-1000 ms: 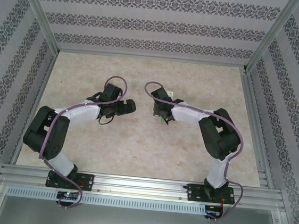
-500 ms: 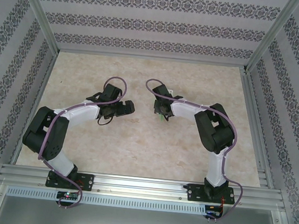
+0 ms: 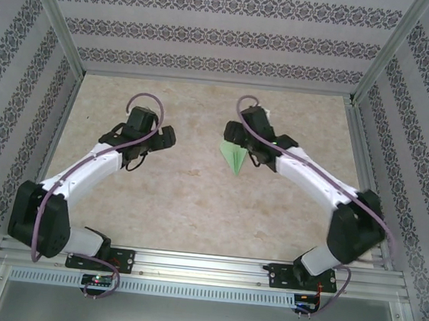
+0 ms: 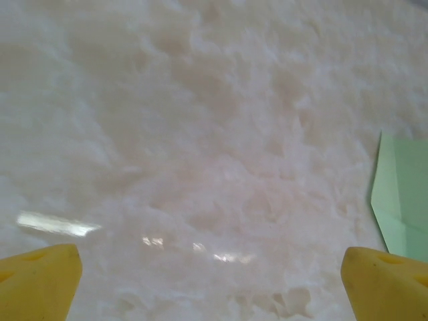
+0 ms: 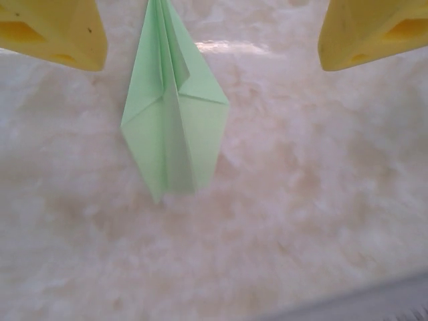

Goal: Fold a paper plane with a square sheet of paper (pick it up from the middle)
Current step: Reset both arms

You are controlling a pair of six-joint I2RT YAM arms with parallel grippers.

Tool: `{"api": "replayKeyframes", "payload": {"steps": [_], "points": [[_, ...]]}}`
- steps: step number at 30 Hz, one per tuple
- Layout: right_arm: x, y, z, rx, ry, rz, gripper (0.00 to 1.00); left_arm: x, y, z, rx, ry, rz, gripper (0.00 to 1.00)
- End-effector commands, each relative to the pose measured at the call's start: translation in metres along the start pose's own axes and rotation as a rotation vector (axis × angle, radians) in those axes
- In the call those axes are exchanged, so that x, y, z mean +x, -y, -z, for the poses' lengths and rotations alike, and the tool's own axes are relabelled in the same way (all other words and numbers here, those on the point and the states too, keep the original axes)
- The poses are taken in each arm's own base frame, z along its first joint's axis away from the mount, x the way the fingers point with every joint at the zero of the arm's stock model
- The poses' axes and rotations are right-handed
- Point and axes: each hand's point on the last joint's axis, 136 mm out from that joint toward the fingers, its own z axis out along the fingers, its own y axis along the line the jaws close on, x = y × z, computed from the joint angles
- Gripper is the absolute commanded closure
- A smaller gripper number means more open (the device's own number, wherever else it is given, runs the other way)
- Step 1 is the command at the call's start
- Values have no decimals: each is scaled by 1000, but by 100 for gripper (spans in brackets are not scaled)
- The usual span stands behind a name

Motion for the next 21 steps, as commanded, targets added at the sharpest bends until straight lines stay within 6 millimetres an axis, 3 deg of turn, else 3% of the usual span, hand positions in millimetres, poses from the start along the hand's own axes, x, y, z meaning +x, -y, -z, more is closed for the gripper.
{"api": "replayKeyframes", "payload": {"steps": [1, 2, 8, 13, 16, 21], "points": [[-10, 50, 27, 142, 90, -1, 6, -26, -40, 22, -154, 120, -54, 0], [-16, 66, 37, 185, 130, 4, 2, -33, -49, 28, -187, 161, -64, 0], [-34, 170, 83, 473, 310, -7, 2, -62, -103, 47, -396, 387, -97, 0], [-15, 249, 87, 634, 422, -22, 2, -62, -131, 33, -398, 457, -71, 0], [1, 275, 83, 655, 437, -75, 2, -56, -136, 30, -376, 538, -113, 0], [14, 283, 63, 653, 446, 5, 2, -48, -139, 16, -323, 559, -210, 0]]}}
